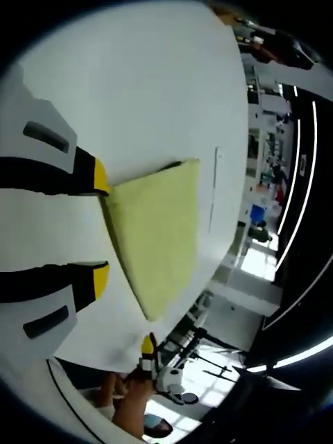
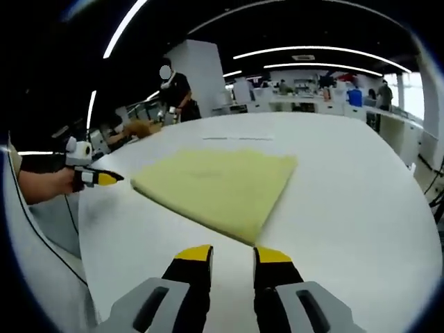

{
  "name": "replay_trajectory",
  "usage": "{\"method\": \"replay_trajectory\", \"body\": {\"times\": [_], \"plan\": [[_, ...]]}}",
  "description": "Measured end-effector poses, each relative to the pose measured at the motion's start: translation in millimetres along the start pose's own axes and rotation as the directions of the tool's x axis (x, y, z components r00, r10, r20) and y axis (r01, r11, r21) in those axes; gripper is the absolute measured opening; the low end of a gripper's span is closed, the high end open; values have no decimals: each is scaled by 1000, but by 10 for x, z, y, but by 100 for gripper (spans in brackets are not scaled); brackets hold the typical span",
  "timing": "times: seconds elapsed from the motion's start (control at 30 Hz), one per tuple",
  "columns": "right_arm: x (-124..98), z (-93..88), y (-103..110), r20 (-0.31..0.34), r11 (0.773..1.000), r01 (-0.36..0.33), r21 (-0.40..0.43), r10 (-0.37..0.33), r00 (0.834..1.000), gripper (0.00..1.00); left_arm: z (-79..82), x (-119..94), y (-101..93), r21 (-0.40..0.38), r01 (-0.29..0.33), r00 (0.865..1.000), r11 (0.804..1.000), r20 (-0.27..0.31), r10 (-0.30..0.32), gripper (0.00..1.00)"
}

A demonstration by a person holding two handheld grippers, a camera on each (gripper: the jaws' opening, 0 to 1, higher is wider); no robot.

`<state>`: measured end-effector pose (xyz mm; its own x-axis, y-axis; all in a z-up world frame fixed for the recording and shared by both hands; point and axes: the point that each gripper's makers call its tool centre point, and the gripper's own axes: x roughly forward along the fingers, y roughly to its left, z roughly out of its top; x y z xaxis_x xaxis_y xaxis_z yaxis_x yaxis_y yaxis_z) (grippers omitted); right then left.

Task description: Fold the garment on the visible template until the final outline fits inside the template.

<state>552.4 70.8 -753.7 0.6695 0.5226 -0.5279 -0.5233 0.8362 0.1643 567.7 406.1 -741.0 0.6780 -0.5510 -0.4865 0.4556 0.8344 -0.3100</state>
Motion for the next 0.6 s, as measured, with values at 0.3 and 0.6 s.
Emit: {"method": "replay_trajectory", "body": {"times": [0.3, 0.6], "plan": [[-42, 75, 102, -41, 991, 17, -132, -22, 999, 25, 30, -151, 18, 17, -1, 1000, 1000, -11, 1, 48], [-125, 172, 123, -62, 993, 30, -111, -37, 997, 29, 105, -237, -64, 32, 14, 999, 999, -34, -13, 57]]}}
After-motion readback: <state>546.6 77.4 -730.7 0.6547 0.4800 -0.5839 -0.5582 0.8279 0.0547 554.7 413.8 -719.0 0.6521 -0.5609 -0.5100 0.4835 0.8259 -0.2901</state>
